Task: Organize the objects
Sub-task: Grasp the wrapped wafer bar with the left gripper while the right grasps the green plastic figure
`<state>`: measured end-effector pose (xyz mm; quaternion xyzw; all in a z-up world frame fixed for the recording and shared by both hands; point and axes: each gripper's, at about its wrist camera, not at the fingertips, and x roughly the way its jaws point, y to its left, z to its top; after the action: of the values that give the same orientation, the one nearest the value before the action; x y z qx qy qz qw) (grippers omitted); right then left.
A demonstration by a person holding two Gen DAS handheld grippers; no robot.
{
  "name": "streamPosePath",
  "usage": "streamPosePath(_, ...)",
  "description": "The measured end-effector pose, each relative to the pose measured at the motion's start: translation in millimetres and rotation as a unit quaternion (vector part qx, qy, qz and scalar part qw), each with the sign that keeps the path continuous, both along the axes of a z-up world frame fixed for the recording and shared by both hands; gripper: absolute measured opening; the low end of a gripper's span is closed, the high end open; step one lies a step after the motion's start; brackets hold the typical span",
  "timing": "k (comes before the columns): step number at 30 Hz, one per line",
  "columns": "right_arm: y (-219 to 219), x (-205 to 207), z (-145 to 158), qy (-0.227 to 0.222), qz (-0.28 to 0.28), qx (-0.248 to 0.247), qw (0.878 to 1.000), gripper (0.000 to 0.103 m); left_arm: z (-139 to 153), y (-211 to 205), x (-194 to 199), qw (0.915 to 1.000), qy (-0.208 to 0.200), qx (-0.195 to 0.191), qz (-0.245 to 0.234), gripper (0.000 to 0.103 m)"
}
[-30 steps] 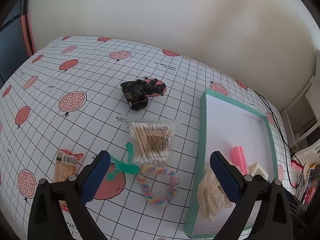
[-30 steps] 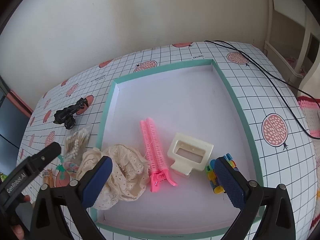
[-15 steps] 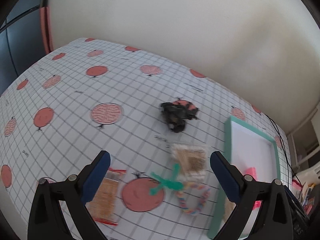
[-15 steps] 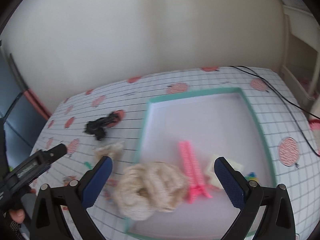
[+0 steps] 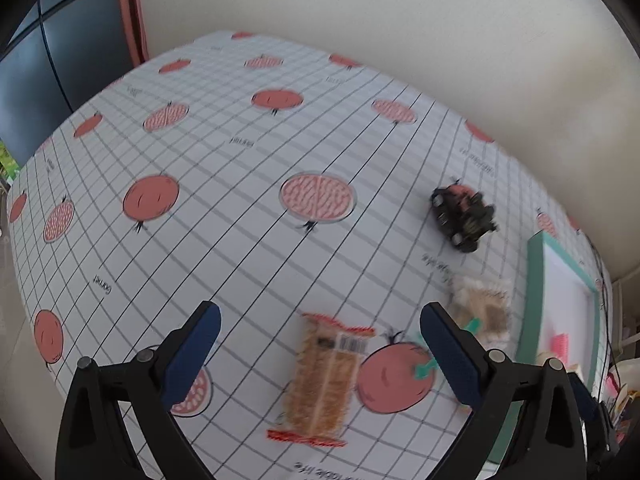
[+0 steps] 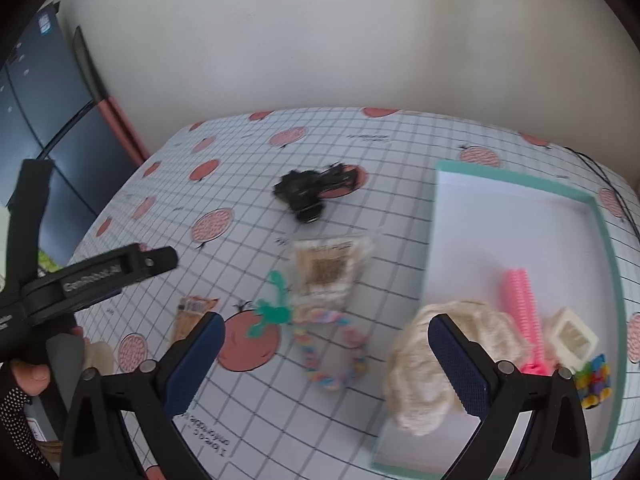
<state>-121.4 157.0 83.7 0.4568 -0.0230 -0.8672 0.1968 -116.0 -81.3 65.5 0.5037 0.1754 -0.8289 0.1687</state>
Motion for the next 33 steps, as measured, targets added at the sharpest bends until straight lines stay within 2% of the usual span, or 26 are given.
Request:
streamPosePath(2,-7,0,-3,-0.006,0.004,0.0,1.0,0.101,-7,-5,0,0.9998,-0.018,0.003,0.005,0.1)
streamPosePath(9,-21,-11,-11,-0.01,-0.002,0.003,1.0,0.08,-20,-16,6,0.9982,-0.044,0.033,0.023,0.1)
streamPosePath(16,-30,-21,-15,-0.015,-0.01,-0.018,1.0,0.069,-24,-6,5,0.9982,-0.057,0.018,0.003,0.1)
streamPosePath(20,-33,-28,-18,-0.022,-0.014,-0.039,0.999,0.062,-26,-5,4,0.9976,-0.063,0.029,-0.005,0.1)
streamPosePath(23,-38,-31,-24,-0.028,-0.013,-0.037,0.999,0.057,-29,-1,3,0.9971,-0.07,0.026,-0.014,0.099)
streamPosePath(29,-49,-30,-27,-0.031,-0.006,-0.039,0.999,0.05,-36,4,1,0.9959,-0.085,0.026,-0.018,0.086)
streamPosePath(33,-52,-32,-32,-0.033,-0.007,-0.036,0.999,0.047,-40,4,1,0.9953,-0.091,0.03,-0.017,0.085)
